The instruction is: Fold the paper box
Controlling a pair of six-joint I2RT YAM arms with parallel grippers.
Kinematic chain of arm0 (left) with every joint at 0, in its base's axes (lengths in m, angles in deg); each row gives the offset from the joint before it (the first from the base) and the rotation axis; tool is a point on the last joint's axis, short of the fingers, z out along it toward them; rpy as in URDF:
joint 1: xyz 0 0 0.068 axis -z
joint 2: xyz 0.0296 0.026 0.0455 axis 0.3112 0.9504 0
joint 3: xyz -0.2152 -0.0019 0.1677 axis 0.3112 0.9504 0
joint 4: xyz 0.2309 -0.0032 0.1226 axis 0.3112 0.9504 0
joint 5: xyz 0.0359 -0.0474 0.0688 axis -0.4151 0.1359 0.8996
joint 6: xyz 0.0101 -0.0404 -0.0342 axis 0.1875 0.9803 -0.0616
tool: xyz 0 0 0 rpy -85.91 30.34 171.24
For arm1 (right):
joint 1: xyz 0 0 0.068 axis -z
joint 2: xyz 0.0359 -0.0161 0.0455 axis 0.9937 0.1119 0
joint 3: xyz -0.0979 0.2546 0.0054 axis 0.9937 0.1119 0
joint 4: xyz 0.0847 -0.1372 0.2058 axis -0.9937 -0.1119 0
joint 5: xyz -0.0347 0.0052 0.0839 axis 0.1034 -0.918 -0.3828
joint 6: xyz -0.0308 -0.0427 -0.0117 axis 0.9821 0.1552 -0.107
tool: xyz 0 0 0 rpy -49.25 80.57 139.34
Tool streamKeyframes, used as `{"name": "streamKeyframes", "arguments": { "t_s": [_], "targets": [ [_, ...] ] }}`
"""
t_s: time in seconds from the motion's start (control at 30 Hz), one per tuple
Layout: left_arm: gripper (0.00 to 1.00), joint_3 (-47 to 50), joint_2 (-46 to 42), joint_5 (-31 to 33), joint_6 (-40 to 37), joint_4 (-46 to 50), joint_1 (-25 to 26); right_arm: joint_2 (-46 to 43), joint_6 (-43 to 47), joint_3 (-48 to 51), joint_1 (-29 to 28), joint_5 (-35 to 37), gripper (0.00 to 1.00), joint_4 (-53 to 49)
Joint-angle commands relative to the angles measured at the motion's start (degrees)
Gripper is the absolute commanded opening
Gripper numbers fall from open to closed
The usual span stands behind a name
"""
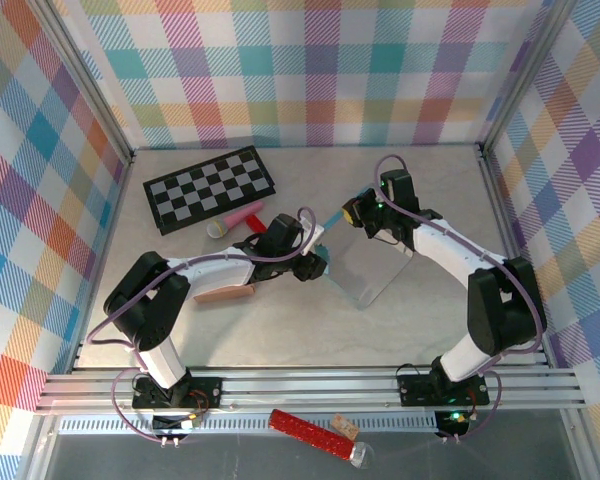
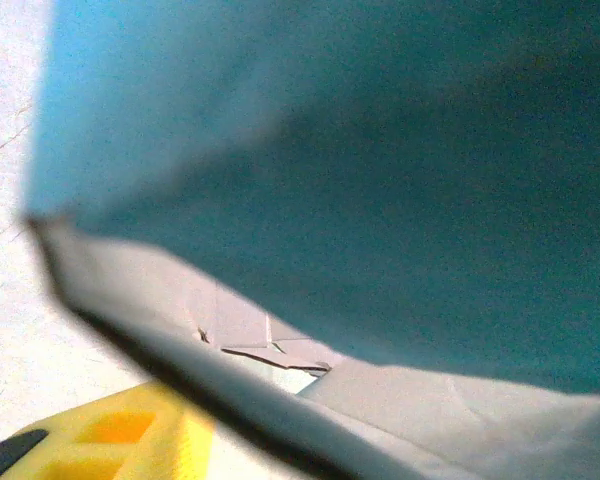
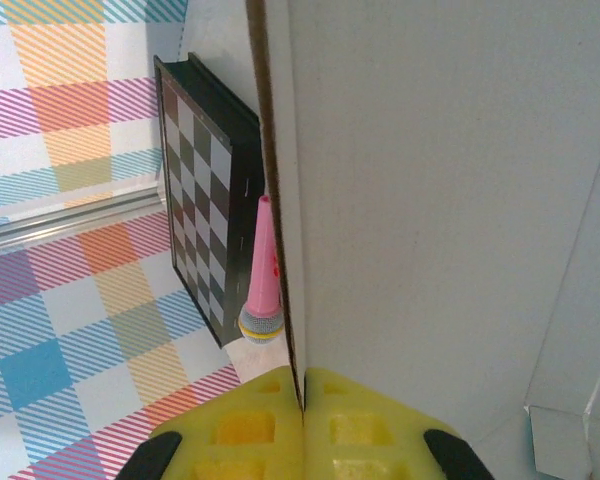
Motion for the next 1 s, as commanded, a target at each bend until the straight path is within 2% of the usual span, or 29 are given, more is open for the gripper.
{"name": "streamKeyframes", "arguments": {
  "t_s": [0.0,0.23,0.47,0.8,0.97],
  "targets": [
    [0.46,0.3,0.3,0.4,1.1,-2.0,-0.8,0.5,2.1,1.9,0.3,-1.8,0.0,5.1],
    [0.44,1.3,0.4,0.3,2.8,-4.0,-0.9,0.5,4.7,6.4,0.3,-2.7,0.0,15.0],
    [0.44,1.9,0.1,2.1,4.5,-5.1,-0.9,1.2,2.6,12.1,0.5,-3.2,0.0,26.9],
    [0.36,-0.1,1.7,4.0,8.1,-6.3,-1.0,1.0,0.7,16.6,0.4,-0.6,0.0,36.8],
    [0.35,-0.2,2.1,4.6,8.7,-6.6,-0.6,2.6,-0.3,20.6,0.1,1.6,0.0,47.4]
  ]
}}
